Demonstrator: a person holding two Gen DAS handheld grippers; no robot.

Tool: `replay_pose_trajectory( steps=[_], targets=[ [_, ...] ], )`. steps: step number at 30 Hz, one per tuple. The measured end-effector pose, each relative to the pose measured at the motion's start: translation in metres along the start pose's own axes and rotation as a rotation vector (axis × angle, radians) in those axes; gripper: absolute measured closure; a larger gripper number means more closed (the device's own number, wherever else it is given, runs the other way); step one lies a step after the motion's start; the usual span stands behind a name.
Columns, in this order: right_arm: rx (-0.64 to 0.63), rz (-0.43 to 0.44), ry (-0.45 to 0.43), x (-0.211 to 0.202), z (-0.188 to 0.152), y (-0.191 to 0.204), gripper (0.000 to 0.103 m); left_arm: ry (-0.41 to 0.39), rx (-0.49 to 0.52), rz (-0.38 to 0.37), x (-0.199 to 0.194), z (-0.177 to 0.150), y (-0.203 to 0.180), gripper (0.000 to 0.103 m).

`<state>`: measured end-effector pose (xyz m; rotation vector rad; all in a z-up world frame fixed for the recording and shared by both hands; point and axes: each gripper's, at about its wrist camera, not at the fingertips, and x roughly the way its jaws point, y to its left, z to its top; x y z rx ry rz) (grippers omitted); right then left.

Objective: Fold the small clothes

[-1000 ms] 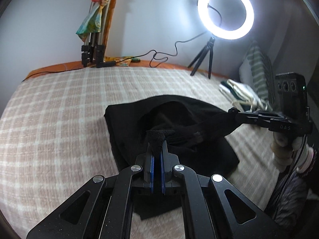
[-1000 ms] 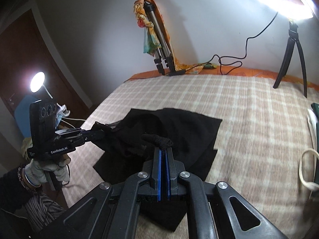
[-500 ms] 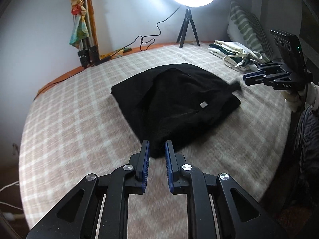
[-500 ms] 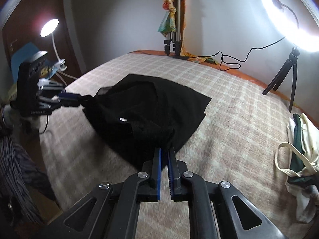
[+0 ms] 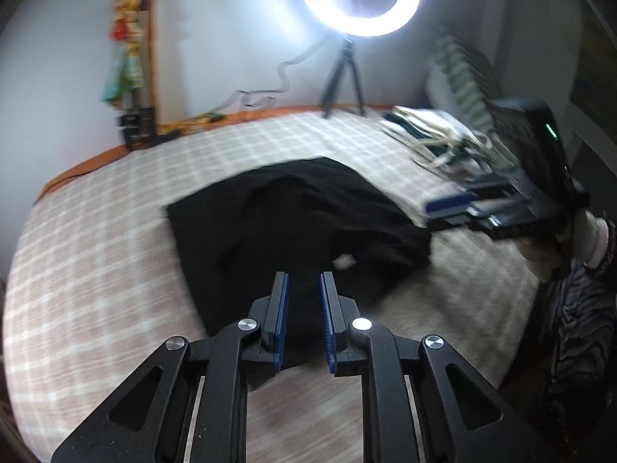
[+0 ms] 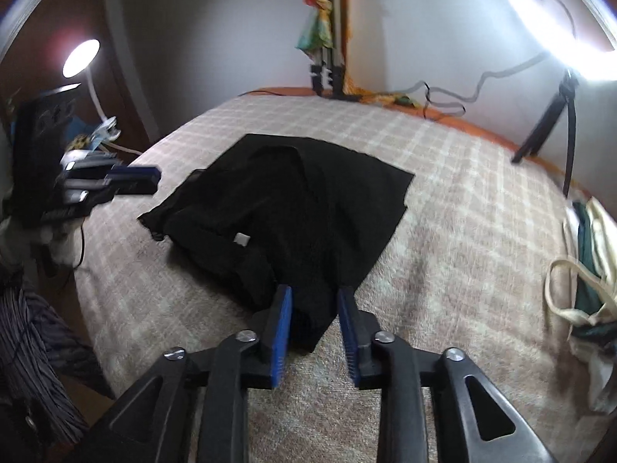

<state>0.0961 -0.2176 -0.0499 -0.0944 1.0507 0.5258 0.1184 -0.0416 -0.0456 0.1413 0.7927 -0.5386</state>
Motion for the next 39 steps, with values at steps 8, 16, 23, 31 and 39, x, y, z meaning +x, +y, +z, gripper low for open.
replay_pose_trajectory(
  steps=[8,16,23,31,39],
  targets=[
    [0.228,0.172,0.057,0.018,0.001,-0.032,0.083,0.066,0.161,-0.042,0.047,0.006,-0.053,0.060],
    [0.221,0.221,0.085,0.018,-0.006,-0.025,0.087,0.133,0.203,0.024,0.067,0.000,-0.046,0.060],
    [0.248,0.239,0.069,0.012,-0.004,-0.026,0.101,0.150,0.204,0.015,0.071,-0.006,-0.039,0.095],
    [0.224,0.206,0.041,-0.007,0.001,-0.023,0.101,0.159,0.221,-0.040,0.061,-0.021,-0.041,0.100],
    [0.059,0.059,0.029,-0.016,0.004,-0.001,0.084,0.089,0.107,-0.085,0.021,-0.006,-0.023,0.099]
  ],
)
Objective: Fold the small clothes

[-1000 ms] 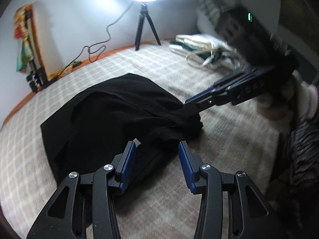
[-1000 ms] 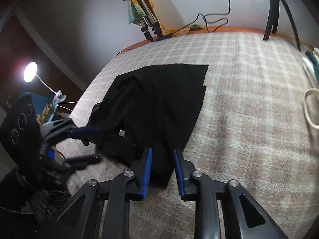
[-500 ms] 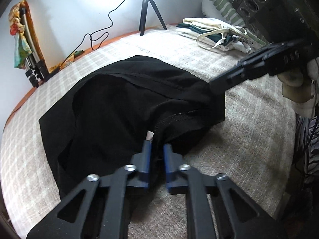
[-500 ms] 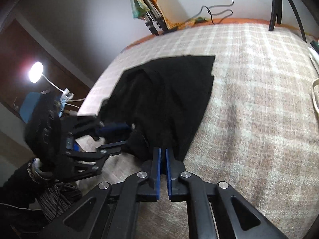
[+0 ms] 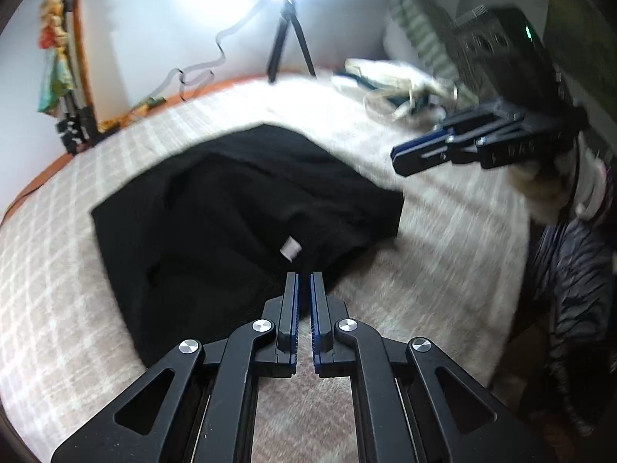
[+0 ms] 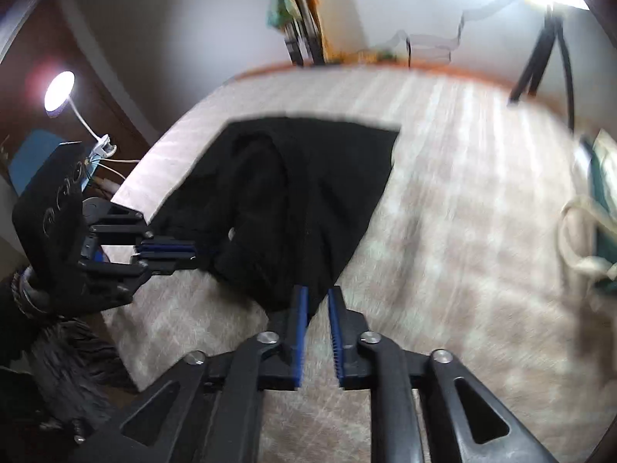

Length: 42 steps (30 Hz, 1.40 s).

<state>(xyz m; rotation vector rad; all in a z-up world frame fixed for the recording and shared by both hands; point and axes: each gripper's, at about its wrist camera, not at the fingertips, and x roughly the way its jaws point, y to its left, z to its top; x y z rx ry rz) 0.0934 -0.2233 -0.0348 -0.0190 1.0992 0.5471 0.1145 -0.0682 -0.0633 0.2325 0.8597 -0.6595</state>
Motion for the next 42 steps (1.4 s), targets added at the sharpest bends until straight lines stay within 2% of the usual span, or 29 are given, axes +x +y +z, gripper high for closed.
replay_pose_trajectory(
  steps=[3,5,9,12,14,17,19,20,21,23,28,31,35,42],
  targets=[
    [-0.031,0.044,-0.076,-0.004,0.009,0.009,0.084,-0.050,-0.058,0.035,-0.015,0.005,0.019,0.095],
    [-0.053,0.060,-0.083,0.004,0.014,0.016,0.084,-0.047,-0.099,0.072,-0.016,0.002,0.033,0.095],
    [-0.101,0.059,-0.030,0.036,0.018,0.030,0.085,0.020,-0.126,0.101,-0.001,-0.009,0.049,0.095],
    [-0.180,0.009,0.053,0.054,0.008,0.042,0.085,0.100,-0.103,0.104,0.010,-0.024,0.048,0.095],
    [-0.200,0.056,0.132,0.058,-0.005,0.043,0.085,0.107,-0.094,0.091,0.005,-0.028,0.048,0.095],
    [-0.271,0.077,0.149,0.043,-0.017,0.042,0.085,0.085,-0.139,0.061,-0.011,-0.029,0.056,0.095],
    [-0.233,0.121,0.134,0.032,-0.015,0.032,0.085,0.034,-0.181,0.048,-0.025,-0.024,0.065,0.095],
    [-0.196,0.145,0.106,0.025,-0.009,0.023,0.084,-0.002,-0.213,0.047,-0.033,-0.019,0.074,0.090],
    [-0.175,0.151,0.086,0.021,-0.006,0.017,0.081,-0.022,-0.236,0.057,-0.036,-0.015,0.081,0.079],
    [-0.110,0.148,0.030,0.014,0.007,0.002,0.073,-0.066,-0.297,0.096,-0.043,-0.007,0.099,0.072],
    [0.106,0.133,-0.064,0.015,0.038,-0.040,0.071,-0.141,-0.520,0.038,-0.038,0.008,0.150,0.067],
    [0.238,0.160,-0.094,0.019,0.054,-0.069,0.071,-0.132,-0.653,-0.027,-0.017,0.011,0.175,0.067],
    [0.376,0.234,-0.104,0.028,0.065,-0.096,0.070,-0.107,-0.742,-0.061,0.006,0.014,0.192,0.067],
    [0.429,0.267,-0.056,0.063,0.084,-0.122,0.070,-0.089,-0.843,-0.120,0.024,0.009,0.214,0.067]
  ],
)
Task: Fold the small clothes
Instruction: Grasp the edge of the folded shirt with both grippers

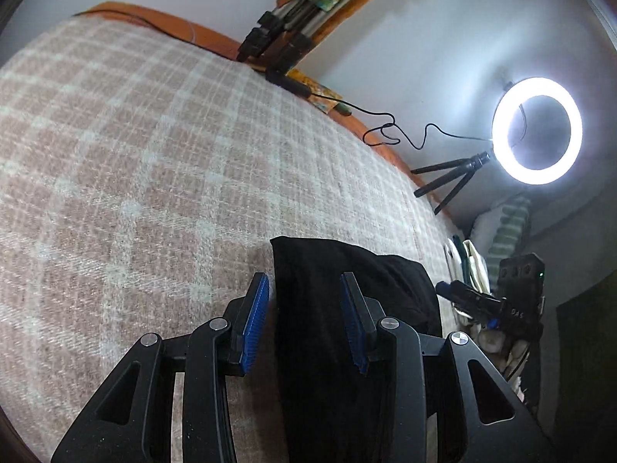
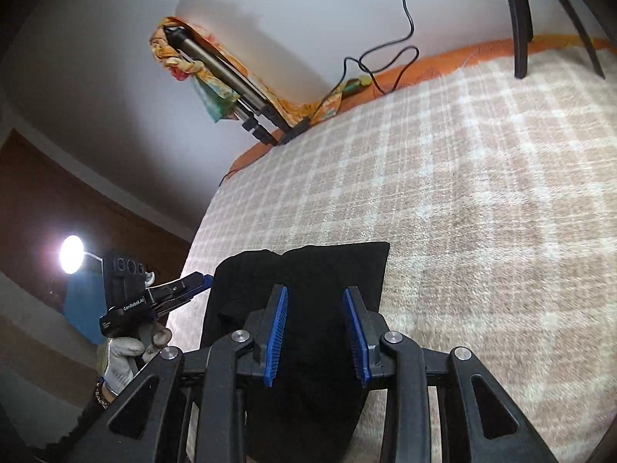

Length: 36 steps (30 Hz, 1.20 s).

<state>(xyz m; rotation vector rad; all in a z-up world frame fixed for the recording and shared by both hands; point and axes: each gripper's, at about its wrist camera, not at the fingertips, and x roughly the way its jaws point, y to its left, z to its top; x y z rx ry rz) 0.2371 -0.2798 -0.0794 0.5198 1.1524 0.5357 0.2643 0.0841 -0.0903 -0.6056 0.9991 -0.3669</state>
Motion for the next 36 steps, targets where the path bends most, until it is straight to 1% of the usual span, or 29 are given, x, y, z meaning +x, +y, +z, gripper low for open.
replay_pose_trajectory(
  steps=[4,7,9,10,11,13,16,17,19,21,22,24,26,27,28,30,31,32,35,36],
  targets=[
    [0.046,0.000,0.012,0.014,0.012,-0.016,0.070,0.013,-0.048,-0.023,0.005,0.004,0.008,0.067],
    [0.072,-0.002,0.022,0.019,0.016,-0.026,0.070,0.015,-0.059,-0.029,0.008,0.006,0.010,0.067],
    [0.102,0.031,0.030,0.019,0.017,-0.032,0.070,0.020,-0.088,-0.068,0.009,0.007,0.011,0.067],
    [0.110,0.044,0.029,0.019,0.017,-0.033,0.071,0.020,-0.089,-0.096,0.010,0.008,0.008,0.067],
    [0.120,0.065,0.027,0.019,0.017,-0.034,0.071,0.025,-0.081,-0.108,0.012,0.009,0.005,0.068],
    [0.128,0.098,0.025,0.020,0.019,-0.032,0.072,0.035,-0.052,-0.095,0.016,0.010,-0.001,0.068],
    [0.117,0.076,0.034,0.027,0.020,-0.029,0.073,0.053,-0.056,-0.071,0.026,0.010,0.000,0.068],
    [0.123,0.064,0.039,0.030,0.020,-0.031,0.073,0.052,-0.067,-0.075,0.028,0.010,0.001,0.070],
    [0.151,0.065,0.045,0.035,0.019,-0.036,0.073,0.042,-0.069,-0.080,0.029,0.012,0.002,0.070],
    [0.178,0.075,0.040,0.038,0.019,-0.040,0.074,0.024,-0.044,-0.067,0.031,0.014,-0.003,0.083],
    [0.180,0.076,0.037,0.038,0.019,-0.041,0.075,0.018,-0.033,-0.068,0.032,0.015,-0.005,0.086],
    [0.179,0.073,0.032,0.041,0.021,-0.040,0.077,0.006,-0.012,-0.055,0.036,0.016,-0.008,0.098],
    [0.177,0.054,0.029,0.043,0.022,-0.040,0.080,0.004,0.007,-0.044,0.038,0.015,-0.009,0.099],
    [0.181,0.043,0.028,0.043,0.023,-0.041,0.085,0.003,0.013,-0.041,0.038,0.015,-0.010,0.099],
    [0.191,0.044,0.021,0.042,0.024,-0.042,0.084,-0.001,0.017,-0.036,0.038,0.014,-0.010,0.099],
    [0.212,0.054,0.003,0.035,0.026,-0.046,0.079,-0.011,0.022,-0.029,0.037,0.015,-0.011,0.099],
    [0.212,0.042,0.000,0.033,0.028,-0.047,0.073,-0.016,0.021,-0.029,0.037,0.015,-0.010,0.099],
    [0.207,0.018,-0.006,0.031,0.030,-0.047,0.071,-0.017,0.018,-0.032,0.037,0.016,-0.010,0.099],
    [0.191,0.016,0.020,0.035,0.032,-0.048,0.070,-0.016,0.022,-0.030,0.038,0.017,-0.009,0.099],
    [0.185,0.003,0.029,0.037,0.032,-0.048,0.070,-0.015,0.022,-0.029,0.038,0.018,-0.010,0.099]
  ],
)
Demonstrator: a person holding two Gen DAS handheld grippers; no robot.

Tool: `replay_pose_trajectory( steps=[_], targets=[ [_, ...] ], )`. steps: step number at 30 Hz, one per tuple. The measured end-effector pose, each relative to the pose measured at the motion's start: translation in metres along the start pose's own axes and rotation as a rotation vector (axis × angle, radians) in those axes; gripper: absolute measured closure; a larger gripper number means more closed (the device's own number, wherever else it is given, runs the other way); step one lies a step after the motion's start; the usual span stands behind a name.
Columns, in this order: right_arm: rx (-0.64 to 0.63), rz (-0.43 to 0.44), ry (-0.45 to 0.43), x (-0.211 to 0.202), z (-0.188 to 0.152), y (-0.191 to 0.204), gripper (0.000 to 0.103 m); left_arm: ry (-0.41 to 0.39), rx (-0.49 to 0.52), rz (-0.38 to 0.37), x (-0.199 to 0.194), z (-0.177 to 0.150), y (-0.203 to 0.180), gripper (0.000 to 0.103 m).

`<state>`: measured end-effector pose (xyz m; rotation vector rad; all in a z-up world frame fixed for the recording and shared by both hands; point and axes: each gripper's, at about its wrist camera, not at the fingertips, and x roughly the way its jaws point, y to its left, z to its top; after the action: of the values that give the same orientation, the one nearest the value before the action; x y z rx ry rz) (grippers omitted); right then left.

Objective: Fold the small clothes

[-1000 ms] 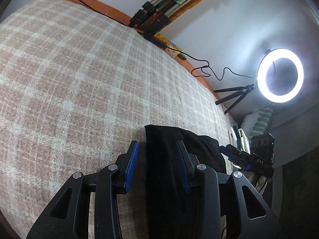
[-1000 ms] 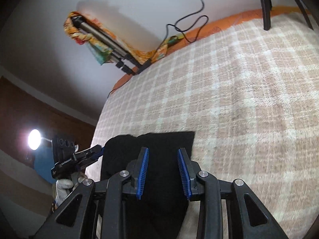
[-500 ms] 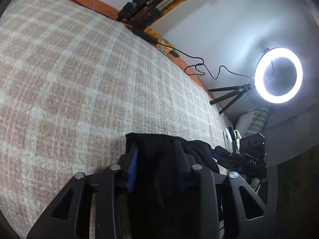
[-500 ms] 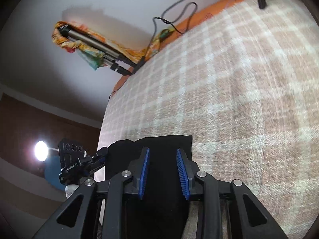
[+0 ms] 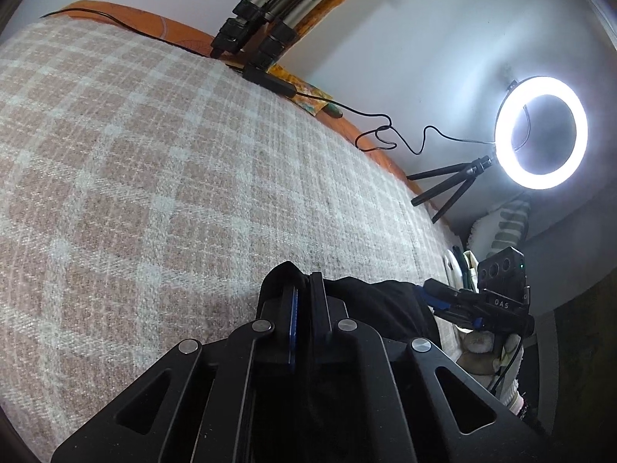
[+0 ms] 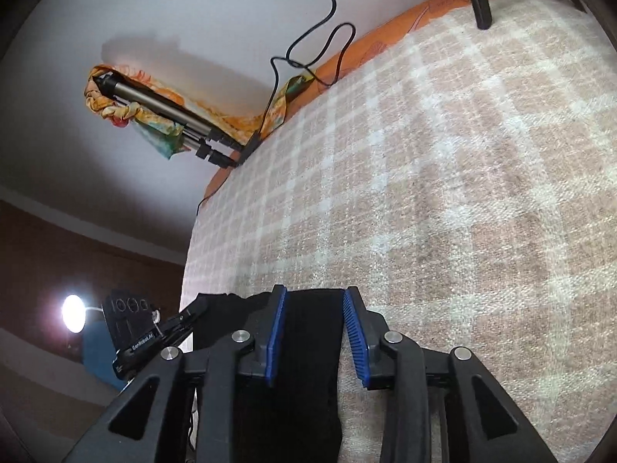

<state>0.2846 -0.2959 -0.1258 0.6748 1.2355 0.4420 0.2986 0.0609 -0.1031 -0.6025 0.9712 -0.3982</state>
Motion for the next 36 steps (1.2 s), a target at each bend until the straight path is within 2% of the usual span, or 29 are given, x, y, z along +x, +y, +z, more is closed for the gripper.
replay_pose_trajectory(
  steps=[3,5,6,9,10,12,16,17,20,21,24,28,32,34,36],
  targets=[
    [-0.012,-0.016,-0.003,0.004,-0.001,0.002,0.072,0.001,0.014,0.006,0.001,-0.001,-0.002,0.100],
    [-0.033,-0.024,-0.002,0.007,-0.002,0.005,0.087,-0.008,0.025,0.009,0.000,-0.001,-0.005,0.101],
    [-0.038,-0.023,-0.007,0.008,-0.004,0.006,0.099,-0.018,0.030,0.016,-0.001,-0.002,-0.006,0.102],
    [-0.106,-0.068,-0.056,0.002,-0.006,0.020,0.102,-0.083,0.076,0.064,-0.009,-0.001,-0.013,0.102],
    [-0.141,-0.099,-0.081,-0.003,-0.006,0.026,0.102,-0.092,0.080,0.092,-0.010,0.000,-0.010,0.102],
    [-0.154,-0.143,-0.116,-0.010,-0.004,0.029,0.102,-0.079,0.038,0.085,-0.008,0.000,0.002,0.102],
    [-0.152,-0.193,-0.066,0.000,-0.005,0.025,0.100,-0.061,0.068,0.123,-0.006,-0.002,0.000,0.102],
    [-0.151,-0.200,-0.054,0.000,-0.004,0.024,0.098,-0.059,0.078,0.133,-0.007,-0.002,-0.004,0.101],
    [-0.205,-0.267,-0.091,-0.010,-0.003,0.036,0.088,-0.064,0.113,0.149,-0.015,0.000,-0.011,0.091],
    [-0.223,-0.266,-0.104,-0.014,-0.004,0.042,0.085,-0.067,0.130,0.158,-0.020,0.001,-0.014,0.091],
    [-0.320,-0.216,-0.148,-0.025,-0.013,0.072,0.085,-0.089,0.174,0.193,-0.031,0.000,-0.024,0.087],
    [-0.446,-0.159,-0.091,-0.011,-0.035,0.105,0.087,-0.106,0.266,0.173,-0.037,-0.011,-0.051,0.087],
    [-0.517,-0.161,-0.014,0.015,-0.057,0.119,0.089,-0.014,0.368,0.112,-0.011,-0.035,-0.079,0.087],
    [-0.553,-0.188,0.011,0.023,-0.066,0.121,0.089,0.040,0.402,0.124,0.005,-0.046,-0.082,0.087],
    [-0.583,-0.218,0.035,0.030,-0.074,0.121,0.089,0.100,0.423,0.175,0.022,-0.056,-0.079,0.087]
  ],
)
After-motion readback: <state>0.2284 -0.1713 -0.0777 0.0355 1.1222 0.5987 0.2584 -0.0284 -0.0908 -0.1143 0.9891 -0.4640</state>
